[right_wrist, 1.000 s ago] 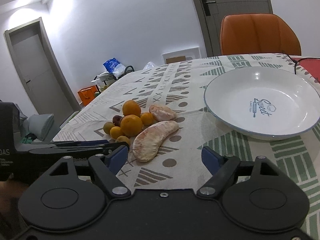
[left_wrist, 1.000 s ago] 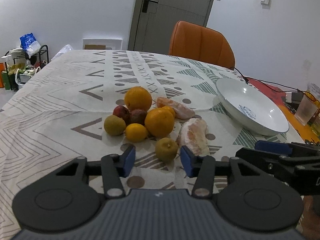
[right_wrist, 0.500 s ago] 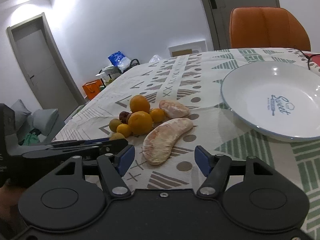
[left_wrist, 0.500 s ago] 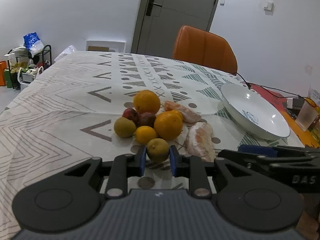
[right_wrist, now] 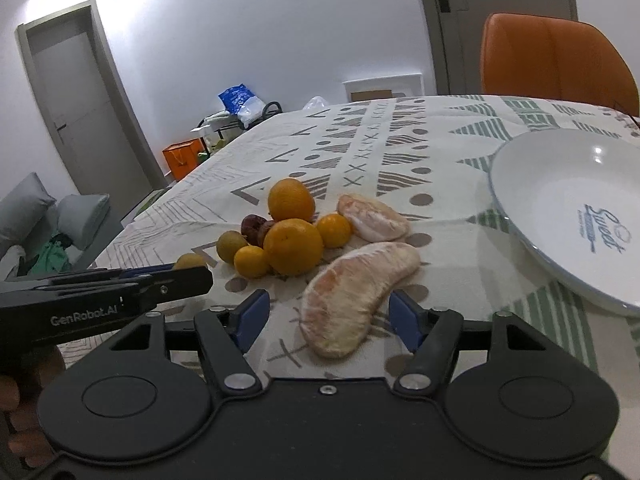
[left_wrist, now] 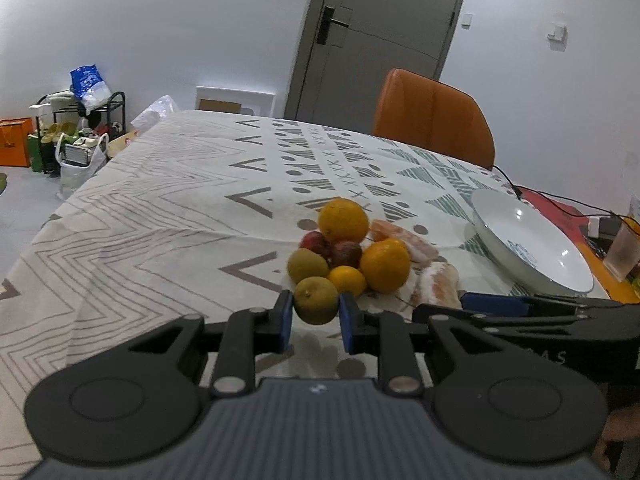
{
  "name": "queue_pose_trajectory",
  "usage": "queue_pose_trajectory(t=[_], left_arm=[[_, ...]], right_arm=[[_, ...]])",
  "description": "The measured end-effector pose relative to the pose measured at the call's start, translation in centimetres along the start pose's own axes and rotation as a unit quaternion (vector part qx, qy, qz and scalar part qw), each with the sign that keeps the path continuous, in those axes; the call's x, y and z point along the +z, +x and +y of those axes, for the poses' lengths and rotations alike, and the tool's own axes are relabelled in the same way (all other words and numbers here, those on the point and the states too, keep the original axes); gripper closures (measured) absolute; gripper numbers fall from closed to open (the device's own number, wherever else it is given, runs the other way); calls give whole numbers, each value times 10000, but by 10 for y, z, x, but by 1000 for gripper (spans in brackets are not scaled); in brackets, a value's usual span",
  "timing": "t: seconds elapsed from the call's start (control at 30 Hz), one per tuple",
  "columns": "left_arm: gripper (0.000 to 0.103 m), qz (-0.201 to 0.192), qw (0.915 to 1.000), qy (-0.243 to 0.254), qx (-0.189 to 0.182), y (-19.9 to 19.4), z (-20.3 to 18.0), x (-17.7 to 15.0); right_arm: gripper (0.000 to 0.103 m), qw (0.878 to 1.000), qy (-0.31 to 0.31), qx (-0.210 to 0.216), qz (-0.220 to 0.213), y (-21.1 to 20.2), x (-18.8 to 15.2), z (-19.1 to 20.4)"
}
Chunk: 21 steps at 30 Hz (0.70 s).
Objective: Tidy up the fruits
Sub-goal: 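Grasp the pink pomelo segment with the right tool while the left grasps a yellow fruit, then carry the pomelo into the white plate with the right tool while the left carries its fruit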
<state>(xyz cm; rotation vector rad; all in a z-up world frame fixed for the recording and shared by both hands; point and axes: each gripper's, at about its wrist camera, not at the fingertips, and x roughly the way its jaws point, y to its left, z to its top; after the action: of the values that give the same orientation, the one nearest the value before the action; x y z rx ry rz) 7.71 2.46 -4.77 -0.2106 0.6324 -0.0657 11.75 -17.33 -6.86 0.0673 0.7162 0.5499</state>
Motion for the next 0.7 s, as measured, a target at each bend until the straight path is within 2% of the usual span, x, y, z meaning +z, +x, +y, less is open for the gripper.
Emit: queue_pose_trajectory(t=[0.13,0.23,0.27,0.37,0.7], left_arm=[[80,0,10000,-37,28,-2,3,0],[80,-3,10000,-33,25,-4,4,-1],[80,-17,10000,-34,13,-4,4,-1],[80,-53,10000,-36,-21,-7,4,-1],[80,-171,9998,106,-17,-15,-9,4]], right_arm=[[38,10000,-65,-72,-14,6,3,3],[52,9996,-128,-254,-34,7,4,5],[59,9993,-139,-342,-39,7,4,4],[64,9995,-27,-317,-38,3,3,-2],[66,9994,227,-110,-225,-17,-7,-15]])
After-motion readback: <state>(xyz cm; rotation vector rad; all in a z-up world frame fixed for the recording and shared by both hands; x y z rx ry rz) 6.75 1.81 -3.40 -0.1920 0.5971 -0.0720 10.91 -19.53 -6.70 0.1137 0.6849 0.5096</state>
